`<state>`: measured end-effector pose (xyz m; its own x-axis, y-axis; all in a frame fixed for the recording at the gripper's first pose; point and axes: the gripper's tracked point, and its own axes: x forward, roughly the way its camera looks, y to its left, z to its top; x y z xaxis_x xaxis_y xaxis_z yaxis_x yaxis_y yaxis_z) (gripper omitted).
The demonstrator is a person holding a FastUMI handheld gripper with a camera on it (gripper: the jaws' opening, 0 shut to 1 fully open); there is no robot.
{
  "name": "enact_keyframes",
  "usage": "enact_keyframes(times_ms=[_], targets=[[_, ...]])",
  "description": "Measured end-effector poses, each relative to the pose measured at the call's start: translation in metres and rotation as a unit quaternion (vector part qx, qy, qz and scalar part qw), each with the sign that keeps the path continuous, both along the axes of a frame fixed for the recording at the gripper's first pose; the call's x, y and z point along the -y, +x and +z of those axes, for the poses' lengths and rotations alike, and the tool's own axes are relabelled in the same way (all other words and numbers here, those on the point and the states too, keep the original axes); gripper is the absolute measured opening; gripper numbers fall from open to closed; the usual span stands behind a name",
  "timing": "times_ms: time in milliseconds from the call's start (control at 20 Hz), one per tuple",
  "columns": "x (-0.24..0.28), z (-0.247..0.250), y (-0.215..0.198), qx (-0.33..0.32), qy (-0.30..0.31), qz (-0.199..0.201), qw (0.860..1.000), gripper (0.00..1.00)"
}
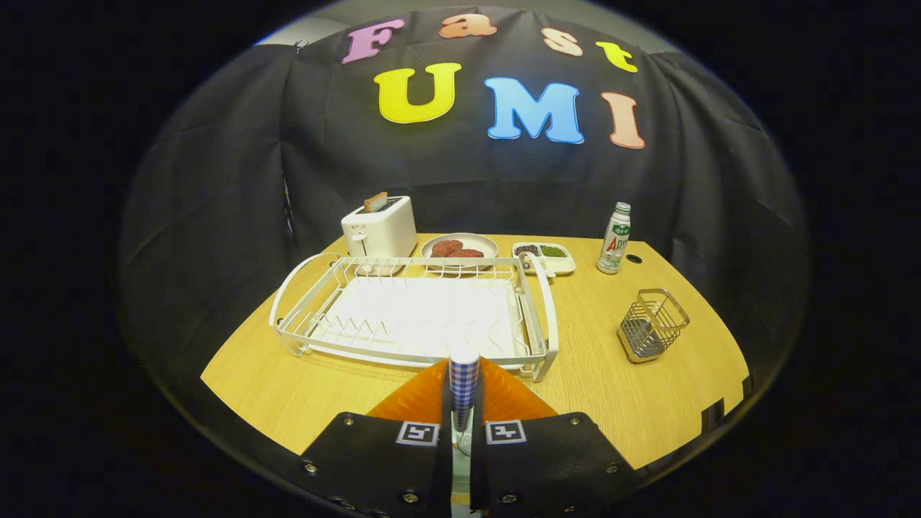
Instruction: Take the plate from the dish rack, then take the spoon from the basket and place it into the plate.
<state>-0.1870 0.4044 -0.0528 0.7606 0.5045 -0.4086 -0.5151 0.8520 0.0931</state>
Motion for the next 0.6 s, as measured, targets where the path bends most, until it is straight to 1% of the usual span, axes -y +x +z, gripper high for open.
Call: enact_keyframes(times_ms=[100, 150, 350, 600], targets=[[-0.001, -0.002, 0.003, -0.008, 0.004, -0.001, 1.000, 0.09], [0.001, -0.001, 0.002, -0.011, 0.009, -0.001, 1.000, 0.14], [0.001, 0.004, 0.009, -0.014, 0.021, -0.008, 1.000, 0.17], [0.003, 0.011, 0.015, -0.011, 0.027, -0.013, 0.999, 0.17]])
